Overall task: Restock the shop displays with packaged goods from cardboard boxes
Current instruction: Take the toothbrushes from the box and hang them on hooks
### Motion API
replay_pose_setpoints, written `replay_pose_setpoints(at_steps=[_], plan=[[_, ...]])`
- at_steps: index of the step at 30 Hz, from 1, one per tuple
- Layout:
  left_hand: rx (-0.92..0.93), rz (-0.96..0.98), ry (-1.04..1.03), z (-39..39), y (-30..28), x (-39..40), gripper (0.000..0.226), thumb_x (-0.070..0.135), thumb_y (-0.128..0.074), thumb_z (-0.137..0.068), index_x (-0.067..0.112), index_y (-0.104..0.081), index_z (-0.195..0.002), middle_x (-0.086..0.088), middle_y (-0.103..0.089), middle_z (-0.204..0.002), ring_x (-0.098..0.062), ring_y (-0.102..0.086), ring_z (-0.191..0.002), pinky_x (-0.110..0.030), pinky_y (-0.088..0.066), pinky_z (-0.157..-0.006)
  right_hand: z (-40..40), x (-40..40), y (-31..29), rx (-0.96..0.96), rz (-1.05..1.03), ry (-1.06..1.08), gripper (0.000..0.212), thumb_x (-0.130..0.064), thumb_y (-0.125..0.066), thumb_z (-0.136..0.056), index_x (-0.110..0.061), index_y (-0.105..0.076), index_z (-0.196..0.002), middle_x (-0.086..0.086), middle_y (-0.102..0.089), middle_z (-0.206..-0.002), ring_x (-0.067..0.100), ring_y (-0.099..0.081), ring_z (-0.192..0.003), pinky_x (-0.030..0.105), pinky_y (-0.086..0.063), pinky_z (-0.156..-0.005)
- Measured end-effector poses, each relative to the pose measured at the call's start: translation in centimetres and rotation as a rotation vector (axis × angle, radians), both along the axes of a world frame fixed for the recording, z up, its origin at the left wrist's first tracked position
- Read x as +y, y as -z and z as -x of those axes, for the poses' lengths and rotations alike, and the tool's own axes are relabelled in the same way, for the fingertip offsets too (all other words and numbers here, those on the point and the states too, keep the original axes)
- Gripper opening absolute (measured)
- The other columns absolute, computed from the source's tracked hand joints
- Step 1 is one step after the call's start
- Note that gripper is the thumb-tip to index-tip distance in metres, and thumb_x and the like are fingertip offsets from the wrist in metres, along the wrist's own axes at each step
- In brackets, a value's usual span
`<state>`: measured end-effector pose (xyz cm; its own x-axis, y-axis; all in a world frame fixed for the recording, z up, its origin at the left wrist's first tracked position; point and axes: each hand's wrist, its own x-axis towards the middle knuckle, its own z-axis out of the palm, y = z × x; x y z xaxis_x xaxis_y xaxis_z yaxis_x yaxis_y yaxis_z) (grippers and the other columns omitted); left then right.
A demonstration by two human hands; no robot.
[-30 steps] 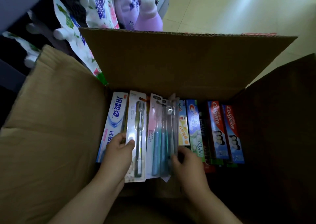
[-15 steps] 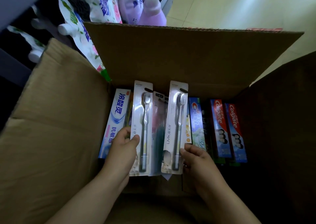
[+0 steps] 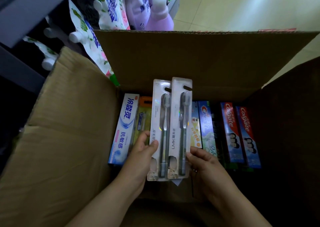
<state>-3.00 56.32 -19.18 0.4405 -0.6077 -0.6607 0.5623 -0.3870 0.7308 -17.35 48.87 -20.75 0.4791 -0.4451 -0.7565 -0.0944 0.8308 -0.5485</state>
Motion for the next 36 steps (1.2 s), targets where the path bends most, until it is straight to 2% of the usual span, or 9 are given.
replay_pose_setpoints(at_steps=[5,10,14,16,20,24,28,31,36], plan=[[-0.05,-0.019,-0.034,-0.3,0.1,0.0,0.023,0.017,-0.043,-0.1,0.026,-0.054,-0.117,0.0,-0.073,-0.096,-0.02,-0.07,-0.092,-0.039,-0.057,-0.078,-0.5,0.3,-0.1,0.017,0.062,-0.049,0.022,-0.007,-0.051,-0.095,-0.005,-0.067,-0.109,0.015,-0.072,-0.103,0.03,-0.07,-0.095,0.044,-0.056,-0.082],[-0.066,0.019,-0.023,-0.1,0.2,0.3,0.012,0.028,-0.05,-0.094,0.03,-0.058,-0.103,0.001,-0.075,-0.09,-0.015,-0.072,-0.082,-0.03,-0.057,-0.062,-1.9,1.5,-0.7,0.062,0.159,-0.101,0.016,-0.003,-0.055,-0.092,-0.004,-0.069,-0.099,0.014,-0.073,-0.096,0.028,-0.069,-0.087,0.039,-0.057,-0.08],[-0.087,0.024,0.01,-0.5,0.3,0.8,0.042,0.024,-0.07,-0.067,0.029,-0.056,-0.106,-0.006,-0.073,-0.102,-0.024,-0.071,-0.091,-0.044,-0.057,-0.074,-3.0,2.3,-1.1,0.126,0.254,-0.107,0.004,-0.003,-0.064,-0.087,-0.007,-0.065,-0.088,0.005,-0.063,-0.074,0.009,-0.062,-0.064,0.022,-0.052,-0.065],[-0.164,0.001,0.0,-1.3,0.4,1.0,0.04,0.019,-0.073,-0.069,0.031,-0.057,-0.103,-0.005,-0.072,-0.104,-0.024,-0.071,-0.093,-0.048,-0.056,-0.079,-2.8,2.1,-1.0,0.192,0.335,-0.129,0.007,-0.009,-0.066,-0.087,-0.007,-0.064,-0.094,0.0,-0.061,-0.073,0.0,-0.058,-0.058,0.014,-0.049,-0.059],[-0.242,0.011,-0.043,-2.2,0.2,1.1,0.033,0.007,-0.068,-0.081,0.026,-0.056,-0.104,0.005,-0.072,-0.098,-0.02,-0.069,-0.095,-0.047,-0.054,-0.087,-0.9,0.7,0.5,0.506,0.636,-0.194,0.006,-0.022,-0.063,-0.091,-0.022,-0.06,-0.096,-0.008,-0.063,-0.083,0.004,-0.061,-0.078,0.011,-0.048,-0.06],[-0.252,-0.01,-0.065,-2.6,-0.3,1.9,0.032,0.007,-0.066,-0.084,0.023,-0.056,-0.109,0.001,-0.071,-0.102,-0.021,-0.069,-0.095,-0.046,-0.054,-0.085,-0.4,0.6,1.0,0.561,0.717,-0.314,0.012,-0.025,-0.06,-0.093,-0.021,-0.058,-0.104,-0.013,-0.059,-0.089,-0.003,-0.055,-0.08,0.006,-0.044,-0.05],[-0.215,-0.062,-0.155,-3.2,-0.9,3.8,0.038,0.01,-0.065,-0.085,0.02,-0.052,-0.119,-0.006,-0.071,-0.103,-0.023,-0.069,-0.088,-0.037,-0.054,-0.069,-2.0,1.8,1.3,0.535,0.826,-0.444,0.035,-0.035,-0.064,-0.089,-0.022,-0.056,-0.12,-0.008,-0.058,-0.111,0.001,-0.054,-0.096,0.008,-0.044,-0.075],[-0.171,-0.093,-0.188,-3.3,-1.0,4.9,0.04,0.01,-0.064,-0.086,0.019,-0.052,-0.123,-0.007,-0.071,-0.099,-0.022,-0.069,-0.083,-0.034,-0.052,-0.065,-3.5,2.3,1.7,0.562,0.8,-0.51,0.052,-0.04,-0.064,-0.088,-0.02,-0.046,-0.133,-0.004,-0.05,-0.128,0.011,-0.05,-0.117,0.022,-0.045,-0.095],[-0.151,-0.114,-0.182,-3.2,-0.7,5.0,0.039,0.009,-0.061,-0.089,0.019,-0.051,-0.125,-0.005,-0.07,-0.097,-0.022,-0.068,-0.085,-0.035,-0.052,-0.068,-4.9,2.4,2.6,0.716,0.845,-0.52,0.069,-0.044,-0.069,-0.082,-0.016,-0.036,-0.136,0.004,-0.036,-0.136,0.022,-0.041,-0.127,0.036,-0.041,-0.106]])
